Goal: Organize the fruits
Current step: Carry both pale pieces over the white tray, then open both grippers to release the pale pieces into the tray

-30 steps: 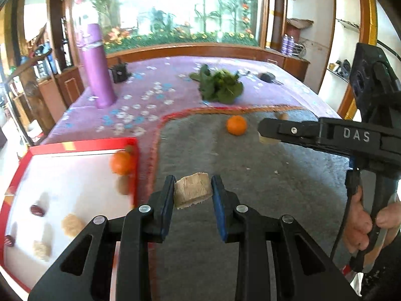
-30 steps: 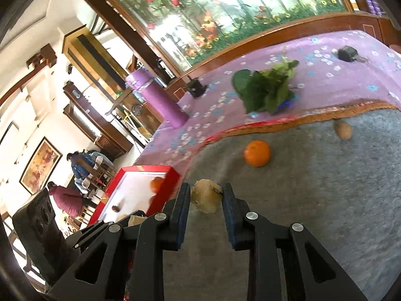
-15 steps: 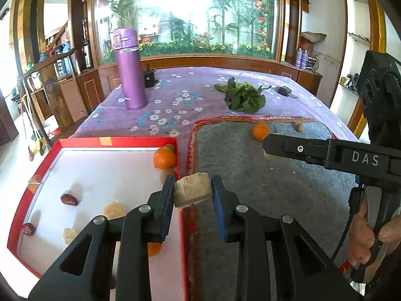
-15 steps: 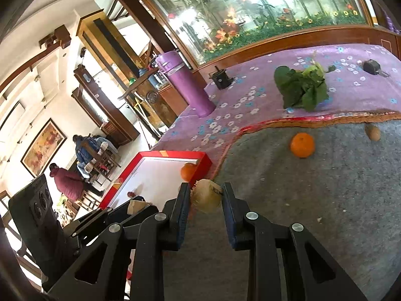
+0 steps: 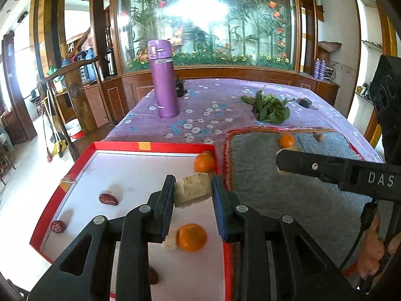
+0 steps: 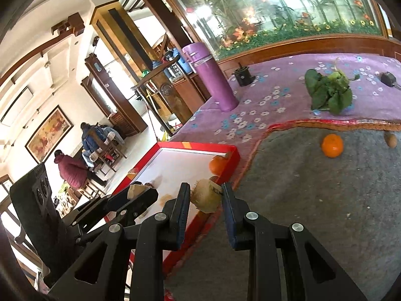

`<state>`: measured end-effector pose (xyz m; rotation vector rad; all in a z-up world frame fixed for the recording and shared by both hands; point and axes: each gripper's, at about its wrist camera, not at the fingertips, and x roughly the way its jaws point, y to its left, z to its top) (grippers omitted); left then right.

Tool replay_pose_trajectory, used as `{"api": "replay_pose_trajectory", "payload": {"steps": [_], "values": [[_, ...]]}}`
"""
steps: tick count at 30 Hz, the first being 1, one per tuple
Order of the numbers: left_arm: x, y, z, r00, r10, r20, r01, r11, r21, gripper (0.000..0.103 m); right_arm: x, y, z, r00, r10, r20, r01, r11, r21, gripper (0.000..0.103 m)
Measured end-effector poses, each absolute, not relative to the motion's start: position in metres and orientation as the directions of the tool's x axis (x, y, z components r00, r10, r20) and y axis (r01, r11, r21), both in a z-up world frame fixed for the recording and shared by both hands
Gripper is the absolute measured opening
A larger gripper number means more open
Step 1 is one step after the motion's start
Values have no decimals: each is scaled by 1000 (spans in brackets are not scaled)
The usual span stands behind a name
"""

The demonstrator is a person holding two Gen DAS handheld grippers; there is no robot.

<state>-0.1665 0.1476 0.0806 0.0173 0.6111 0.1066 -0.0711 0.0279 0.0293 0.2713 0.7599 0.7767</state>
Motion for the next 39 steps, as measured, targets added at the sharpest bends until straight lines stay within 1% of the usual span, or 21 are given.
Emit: {"api": "replay_pose_trajectory", "payload": {"steps": [14, 23, 27, 29, 30, 32, 34, 35, 36, 39], "values": [[-171, 184, 72, 797, 176, -578, -181, 982, 49, 27, -74, 85, 18, 387, 737, -554, -588, 660, 467, 26], [-171, 221, 49, 740, 244, -627, -274, 960, 50, 27, -75, 116, -9, 329, 720, -611, -597, 659, 456, 26], [-169, 233, 40, 715, 264, -648, -306, 951, 50, 27, -75, 130, -20, 322, 702, -635, -608, 668, 430, 26], [-168, 236, 37, 706, 266, -657, -313, 949, 48, 27, -75, 136, -23, 324, 692, -645, -614, 673, 414, 26], [-168, 237, 35, 701, 268, -661, -318, 947, 48, 27, -77, 138, -23, 330, 687, -647, -619, 675, 401, 29], [-167, 237, 33, 692, 278, -666, -328, 943, 53, 27, -80, 141, -20, 340, 681, -649, -631, 677, 380, 29], [-167, 237, 33, 687, 284, -669, -334, 941, 56, 38, -82, 140, -18, 329, 700, -634, -640, 659, 395, 30], [-166, 238, 33, 684, 289, -670, -341, 938, 58, 54, -82, 139, -16, 331, 705, -627, -642, 655, 398, 30], [-168, 237, 35, 689, 299, -660, -349, 935, 59, 64, -83, 138, -15, 336, 707, -622, -644, 654, 396, 30], [-168, 234, 38, 695, 321, -643, -355, 931, 80, 70, -84, 131, -7, 344, 729, -592, -647, 641, 413, 34]]}}
